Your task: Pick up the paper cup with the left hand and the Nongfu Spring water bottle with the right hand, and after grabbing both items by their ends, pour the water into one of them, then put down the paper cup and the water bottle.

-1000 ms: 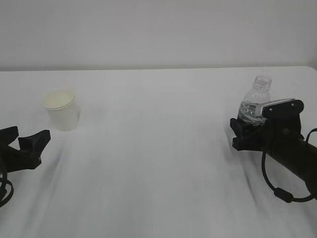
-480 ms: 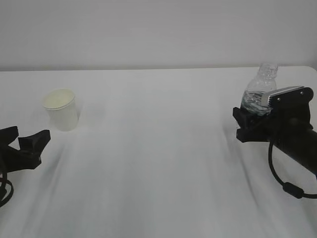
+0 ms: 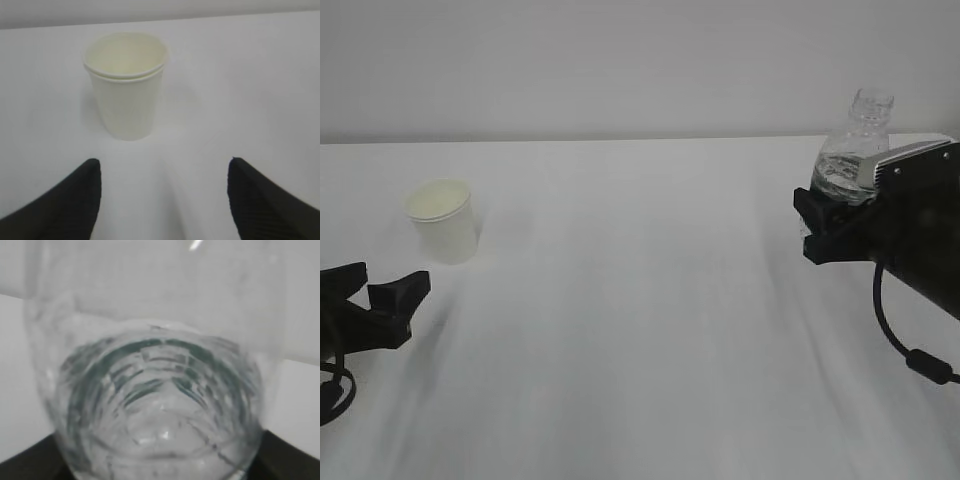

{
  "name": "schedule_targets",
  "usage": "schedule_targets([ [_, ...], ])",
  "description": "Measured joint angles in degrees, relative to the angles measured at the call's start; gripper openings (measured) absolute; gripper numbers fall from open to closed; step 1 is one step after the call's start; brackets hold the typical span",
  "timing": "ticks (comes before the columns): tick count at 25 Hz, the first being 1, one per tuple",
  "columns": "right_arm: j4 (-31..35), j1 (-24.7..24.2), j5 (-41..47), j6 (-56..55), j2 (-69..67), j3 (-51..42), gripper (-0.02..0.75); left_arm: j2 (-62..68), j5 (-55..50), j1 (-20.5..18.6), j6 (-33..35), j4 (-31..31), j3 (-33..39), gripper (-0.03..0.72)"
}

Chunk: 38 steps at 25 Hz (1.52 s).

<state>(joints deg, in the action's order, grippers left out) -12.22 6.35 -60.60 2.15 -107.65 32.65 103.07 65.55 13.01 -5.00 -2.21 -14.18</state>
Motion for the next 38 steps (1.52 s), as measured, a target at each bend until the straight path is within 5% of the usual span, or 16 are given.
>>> schedule_targets([
  [8, -0.1, 0.0, 1.4, 0.1, 1.3, 0.0, 0.465, 4.3, 0.0, -1.0, 0.0, -1.8, -3.3, 0.568],
  [18, -0.5, 0.0, 2.2, 0.1, 1.3, 0.0, 0.465, 4.9, 0.0, -8.6, -1.8, -10.1, -8.6, 0.568],
  [38, -0.6, 0.0, 2.4, 0.2, 1.3, 0.0, 0.465, 14.5, -0.2, -9.0, -4.0, -13.0, -14.9, 0.568],
])
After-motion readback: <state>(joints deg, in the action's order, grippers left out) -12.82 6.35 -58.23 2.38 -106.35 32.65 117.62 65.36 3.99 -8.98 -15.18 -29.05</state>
